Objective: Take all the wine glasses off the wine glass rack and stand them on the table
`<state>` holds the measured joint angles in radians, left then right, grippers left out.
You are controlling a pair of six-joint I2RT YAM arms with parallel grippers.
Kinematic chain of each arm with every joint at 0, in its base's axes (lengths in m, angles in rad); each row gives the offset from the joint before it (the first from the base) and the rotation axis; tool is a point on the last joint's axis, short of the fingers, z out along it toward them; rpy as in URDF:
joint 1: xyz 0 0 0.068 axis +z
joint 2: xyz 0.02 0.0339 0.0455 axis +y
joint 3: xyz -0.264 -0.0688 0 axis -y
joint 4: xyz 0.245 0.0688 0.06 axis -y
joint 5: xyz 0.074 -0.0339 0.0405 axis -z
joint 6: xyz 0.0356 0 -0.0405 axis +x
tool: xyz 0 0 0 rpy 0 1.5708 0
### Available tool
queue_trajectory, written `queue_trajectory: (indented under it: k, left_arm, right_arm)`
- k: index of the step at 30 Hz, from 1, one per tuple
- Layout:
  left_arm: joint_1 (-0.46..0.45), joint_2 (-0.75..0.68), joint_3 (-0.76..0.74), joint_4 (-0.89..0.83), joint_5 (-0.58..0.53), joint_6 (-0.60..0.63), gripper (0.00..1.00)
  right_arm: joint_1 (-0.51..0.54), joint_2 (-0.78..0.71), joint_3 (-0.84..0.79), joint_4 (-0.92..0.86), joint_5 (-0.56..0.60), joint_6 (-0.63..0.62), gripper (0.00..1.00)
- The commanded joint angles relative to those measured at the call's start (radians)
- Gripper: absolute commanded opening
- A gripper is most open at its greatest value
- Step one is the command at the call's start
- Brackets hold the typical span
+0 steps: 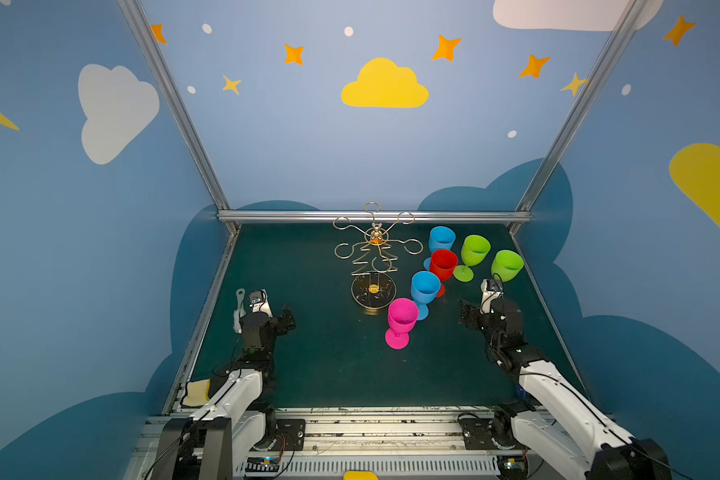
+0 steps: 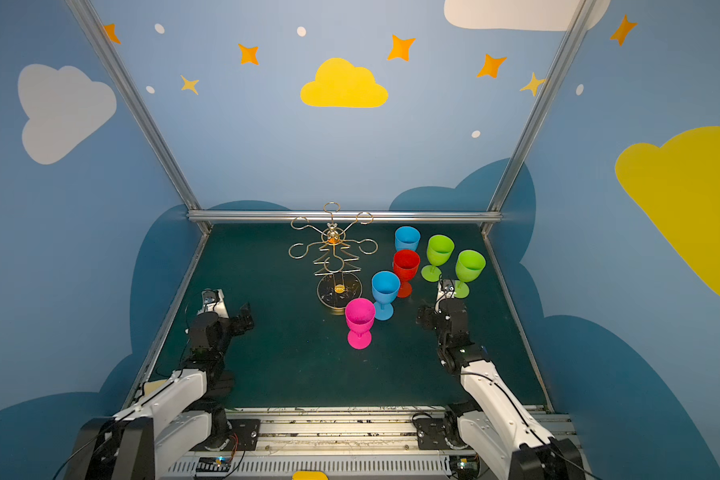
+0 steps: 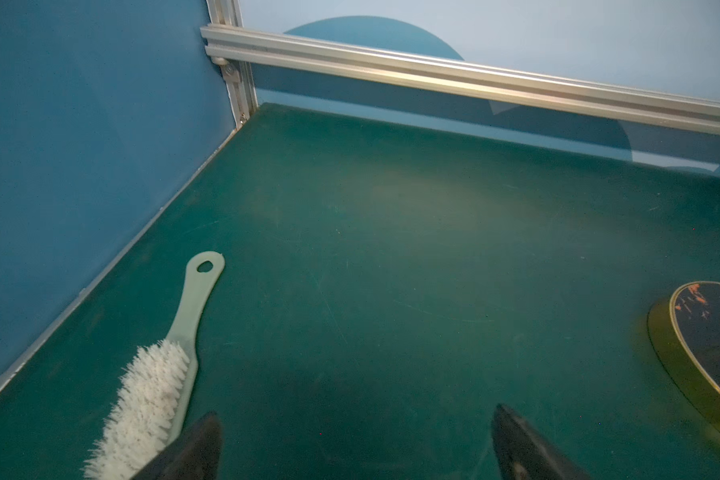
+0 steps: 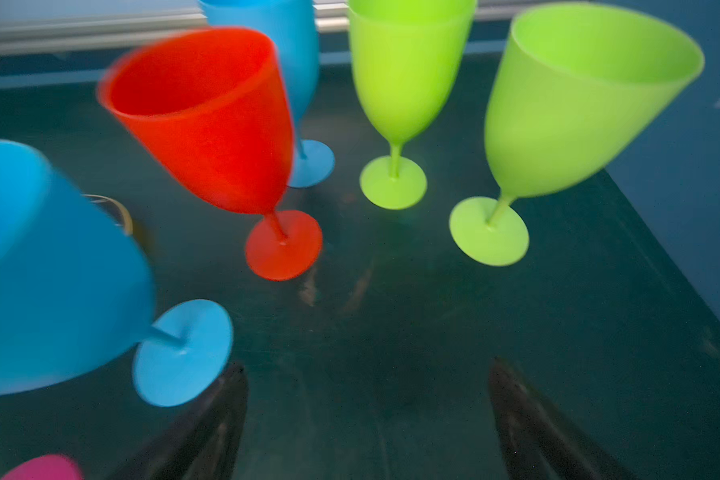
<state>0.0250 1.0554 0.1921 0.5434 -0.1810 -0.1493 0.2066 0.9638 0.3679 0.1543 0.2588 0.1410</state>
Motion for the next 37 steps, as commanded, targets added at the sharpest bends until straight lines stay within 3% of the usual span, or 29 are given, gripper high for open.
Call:
queue_trajectory:
  k: [1,9,14,16,20,37]
  left_arm:
    - [0.011,0.048,0.003,0.159,0.083,0.034,1.00]
    - [0.010,0.215,0.079,0.241,0.161,0.115,1.00]
    - [0.010,0.426,0.064,0.470,0.160,0.124,1.00]
    - [0.010,0.486,0.086,0.510,0.183,0.132,1.00]
    - [0.009,0.457,0.160,0.324,0.152,0.125,1.00]
    - [0.010,0.463,0.190,0.276,0.106,0.104,1.00]
  right_arm:
    - [-0.055,0.071,-0.003,0.186,0.016,-0.021,0.89]
    - [-0.118,0.277,0.028,0.340,-0.054,-0.051,0.89]
    - [-0.148,0.421,-0.017,0.553,-0.092,-0.070,0.89]
    - [-0.147,0.415,0.000,0.513,-0.094,-0.054,0.89]
    - [-0.143,0.409,0.020,0.451,-0.044,-0.014,0.89]
    - [-0.072,0.453,0.083,0.396,0.073,-0.048,0.89]
